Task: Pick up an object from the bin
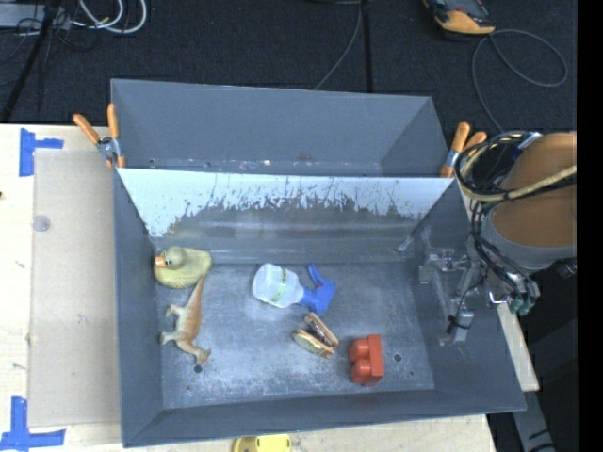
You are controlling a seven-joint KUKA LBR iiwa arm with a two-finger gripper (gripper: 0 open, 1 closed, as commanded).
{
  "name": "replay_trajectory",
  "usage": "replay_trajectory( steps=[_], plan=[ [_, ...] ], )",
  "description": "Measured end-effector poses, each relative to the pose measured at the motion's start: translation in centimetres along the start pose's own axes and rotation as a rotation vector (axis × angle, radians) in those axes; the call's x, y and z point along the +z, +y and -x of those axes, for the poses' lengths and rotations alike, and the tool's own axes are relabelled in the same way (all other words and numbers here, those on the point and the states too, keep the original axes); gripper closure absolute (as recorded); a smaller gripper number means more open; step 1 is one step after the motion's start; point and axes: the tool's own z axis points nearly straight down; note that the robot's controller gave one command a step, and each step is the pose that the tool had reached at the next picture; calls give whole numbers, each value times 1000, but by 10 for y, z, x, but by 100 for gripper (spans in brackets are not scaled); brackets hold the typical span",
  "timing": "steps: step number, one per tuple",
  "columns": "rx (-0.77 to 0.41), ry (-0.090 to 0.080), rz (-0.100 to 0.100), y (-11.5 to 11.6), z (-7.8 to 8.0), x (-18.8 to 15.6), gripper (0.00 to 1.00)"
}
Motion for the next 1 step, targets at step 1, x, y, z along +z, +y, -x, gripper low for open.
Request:
replay_trajectory(
  steps=[1],
  plan=[
    [-4,-6,-2,1,1,-5,0]
  ],
)
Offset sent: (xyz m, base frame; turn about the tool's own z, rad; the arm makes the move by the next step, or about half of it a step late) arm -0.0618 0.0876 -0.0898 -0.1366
